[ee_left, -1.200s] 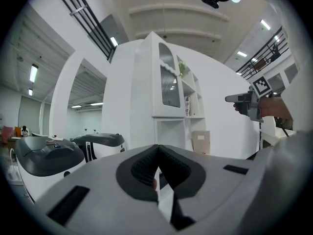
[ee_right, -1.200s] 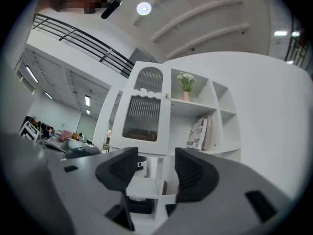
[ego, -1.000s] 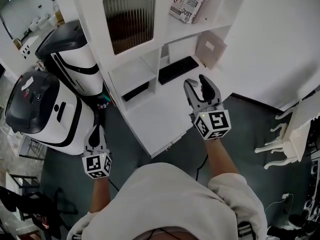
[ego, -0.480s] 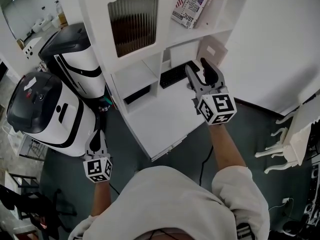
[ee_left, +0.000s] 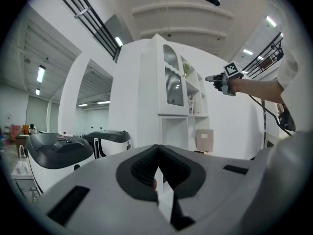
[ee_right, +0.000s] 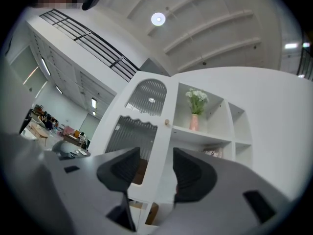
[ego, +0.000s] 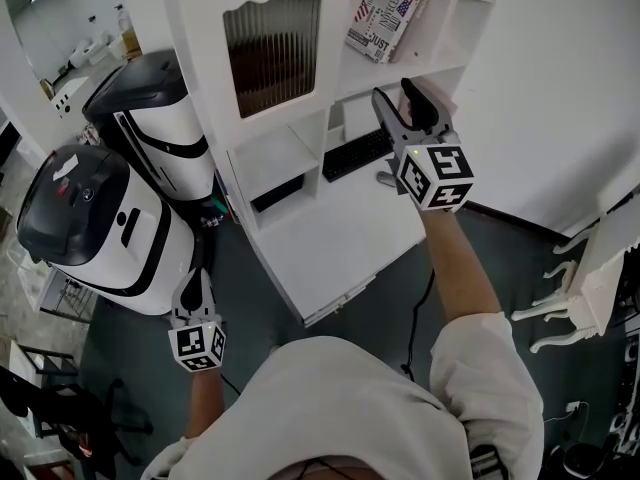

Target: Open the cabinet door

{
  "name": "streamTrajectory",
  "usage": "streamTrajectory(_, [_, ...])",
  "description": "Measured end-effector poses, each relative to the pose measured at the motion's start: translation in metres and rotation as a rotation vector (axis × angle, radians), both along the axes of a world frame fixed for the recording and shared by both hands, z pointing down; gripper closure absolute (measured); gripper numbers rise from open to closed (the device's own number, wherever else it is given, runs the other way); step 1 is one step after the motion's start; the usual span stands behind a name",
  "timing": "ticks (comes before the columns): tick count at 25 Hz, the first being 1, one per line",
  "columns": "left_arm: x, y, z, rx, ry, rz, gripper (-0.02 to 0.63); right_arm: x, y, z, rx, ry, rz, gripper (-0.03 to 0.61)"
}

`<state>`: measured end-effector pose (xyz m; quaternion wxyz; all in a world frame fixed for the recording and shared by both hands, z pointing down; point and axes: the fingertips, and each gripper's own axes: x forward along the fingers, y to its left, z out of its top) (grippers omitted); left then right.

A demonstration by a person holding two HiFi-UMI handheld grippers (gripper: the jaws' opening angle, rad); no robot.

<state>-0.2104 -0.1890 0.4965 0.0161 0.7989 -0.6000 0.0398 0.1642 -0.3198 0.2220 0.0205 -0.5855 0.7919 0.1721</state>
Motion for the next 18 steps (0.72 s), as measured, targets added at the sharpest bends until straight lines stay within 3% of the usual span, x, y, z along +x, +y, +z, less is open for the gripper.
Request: streamTrajectory(18, [-0.03, 0.023, 0.007, -0.015, 0.008, -0.096, 0.615, -0.013, -0.056, -0.052, 0.043, 0.053, -0.004, 0.382])
